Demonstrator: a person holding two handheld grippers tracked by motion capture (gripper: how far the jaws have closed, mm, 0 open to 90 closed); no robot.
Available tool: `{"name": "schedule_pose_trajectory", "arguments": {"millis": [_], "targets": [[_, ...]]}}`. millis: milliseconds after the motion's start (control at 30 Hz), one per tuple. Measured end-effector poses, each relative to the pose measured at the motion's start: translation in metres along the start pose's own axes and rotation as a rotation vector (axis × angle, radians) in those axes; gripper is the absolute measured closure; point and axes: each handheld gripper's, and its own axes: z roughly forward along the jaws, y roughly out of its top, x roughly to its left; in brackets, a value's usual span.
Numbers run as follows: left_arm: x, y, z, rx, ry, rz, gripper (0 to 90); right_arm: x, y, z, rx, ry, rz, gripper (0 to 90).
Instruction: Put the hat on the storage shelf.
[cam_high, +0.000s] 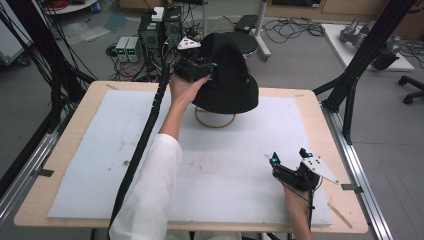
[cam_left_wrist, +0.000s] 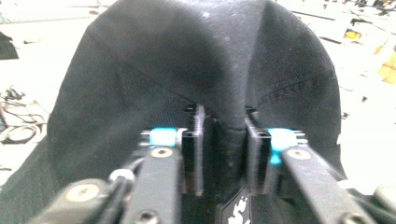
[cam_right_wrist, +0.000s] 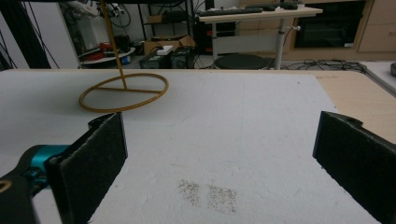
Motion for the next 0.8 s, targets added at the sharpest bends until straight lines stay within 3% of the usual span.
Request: {"name": "schedule_pose_trajectory", "arguments": {"millis": [67,167,300,500,800], "targets": [[0.001,-0.002,-0.002,-0.008,-0.014,-0.024,57.6,0.000,0.000,0.000,0.001,0.000,-0.005,1.9],[0.000,-0.007,-0.005,-0.014,0.015,-0.026,45.6,0.001,0.000,0.000,0.002,0.002,-0.002,1.9],[0.002,-0.011,-0.012,-0.056,0.028,-0.027,37.4,0.001,0.000,0.000,-0.001,-0.001,-0.007,1.9],[0.003,-0.013,-0.022,-0.072,0.029,-0.024,30.4,0.001,0.001,0.000,-0.004,-0.001,-0.005,1.9],[-0.004,-0.010,-0.049,-0.131,0.074,0.041,28.5,0.002,0.001,-0.001,-0.004,-0.001,0.000,1.9]]}}
